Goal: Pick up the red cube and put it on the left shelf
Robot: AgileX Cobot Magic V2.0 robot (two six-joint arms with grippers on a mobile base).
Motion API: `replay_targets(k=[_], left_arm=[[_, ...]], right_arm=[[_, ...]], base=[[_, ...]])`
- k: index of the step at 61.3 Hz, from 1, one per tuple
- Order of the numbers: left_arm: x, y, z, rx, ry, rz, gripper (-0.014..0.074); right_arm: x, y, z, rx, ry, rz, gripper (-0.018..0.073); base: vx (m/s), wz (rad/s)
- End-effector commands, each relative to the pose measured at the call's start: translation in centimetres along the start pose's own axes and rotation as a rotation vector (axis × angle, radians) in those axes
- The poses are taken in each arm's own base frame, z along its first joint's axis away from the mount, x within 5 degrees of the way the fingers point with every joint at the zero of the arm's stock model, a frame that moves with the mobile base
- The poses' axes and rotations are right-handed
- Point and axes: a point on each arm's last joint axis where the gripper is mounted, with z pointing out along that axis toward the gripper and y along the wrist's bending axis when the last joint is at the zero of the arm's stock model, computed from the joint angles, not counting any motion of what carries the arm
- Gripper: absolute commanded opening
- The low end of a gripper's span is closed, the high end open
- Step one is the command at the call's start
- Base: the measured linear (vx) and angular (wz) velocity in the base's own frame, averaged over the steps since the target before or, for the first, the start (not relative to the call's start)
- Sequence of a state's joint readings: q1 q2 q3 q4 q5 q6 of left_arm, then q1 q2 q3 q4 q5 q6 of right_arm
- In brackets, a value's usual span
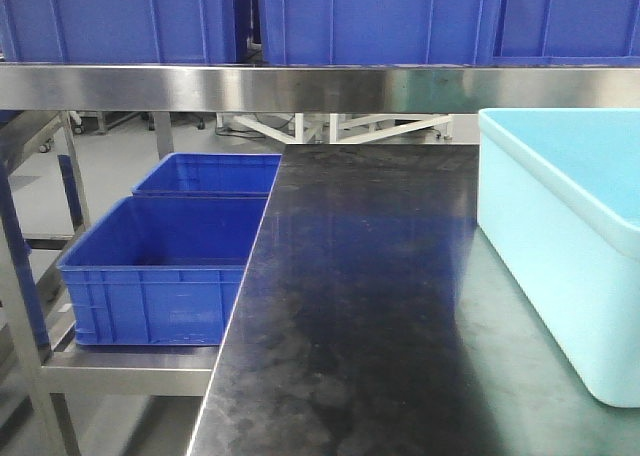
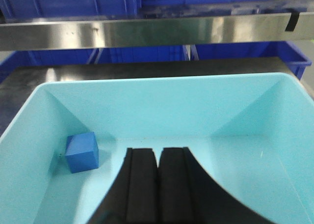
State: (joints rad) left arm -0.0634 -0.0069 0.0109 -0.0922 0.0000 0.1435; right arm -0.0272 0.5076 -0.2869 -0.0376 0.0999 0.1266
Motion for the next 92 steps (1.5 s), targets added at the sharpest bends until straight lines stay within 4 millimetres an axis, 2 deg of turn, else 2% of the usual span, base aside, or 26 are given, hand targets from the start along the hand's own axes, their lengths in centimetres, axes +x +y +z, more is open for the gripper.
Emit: replay_targets(k=[1, 21, 40, 53, 58, 62, 65, 68, 73, 92], left_arm=[[0.1, 0.1, 0.1, -0.008, -0.053, -0.004, 0.0106], [0.1, 0.1, 0.1, -0.008, -0.053, -0.004, 0.0106], [0.1, 0.1, 0.1, -0.008, -0.053, -0.004, 0.0106], [0.1, 0.1, 0.1, -0.008, -0.053, -0.004, 0.0106], [0.1, 0.1, 0.1, -0.008, -0.053, -0.004, 0.0106], [0.1, 0.1, 0.1, -0.008, -0.053, -0.004, 0.0106], [0.1, 0.1, 0.1, -0.008, -0.053, -0.004, 0.0106], [0.1, 0.1, 0.1, -0.008, -0.053, -0.004, 0.0106], [0.1, 0.1, 0.1, -0.008, -0.053, -0.004, 0.0106], [0.1, 0.1, 0.1, -0.008, -0.053, -0.004, 0.0106]], right_arm=[[-3.2, 0.3, 1.3, -0.007, -0.089, -0.006, 0.0049], [-7.2, 0.6, 6.3, 0.004, 0.017, -0.007, 0.0049], [-8.0, 0.6, 10.9, 0.035, 0.256, -0.023, 0.0049], [-7.7, 0.1, 13.5, 0.071, 0.381, -0.154, 0.0062], [-7.8, 0.0, 14.3, 0.078, 0.405, -0.173, 0.0116], [-7.7, -0.1, 14.8, 0.081, 0.423, -0.174, 0.0203], [-7.7, -0.1, 15.1, 0.081, 0.429, -0.174, 0.0286], [-7.6, -0.1, 15.4, 0.082, 0.440, -0.174, 0.0410], [-7.1, -0.1, 15.7, 0.085, 0.466, -0.176, 0.0526], [-5.8, -0.3, 16.9, 0.086, 0.523, -0.182, 0.0540]], base=[[0.00, 0.00], [0.00, 0.00], [0.00, 0.00], [0.00, 0.00], [0.00, 0.00], [0.00, 0.00], [0.00, 0.00], [0.00, 0.00], [0.00, 0.00], [0.00, 0.00]])
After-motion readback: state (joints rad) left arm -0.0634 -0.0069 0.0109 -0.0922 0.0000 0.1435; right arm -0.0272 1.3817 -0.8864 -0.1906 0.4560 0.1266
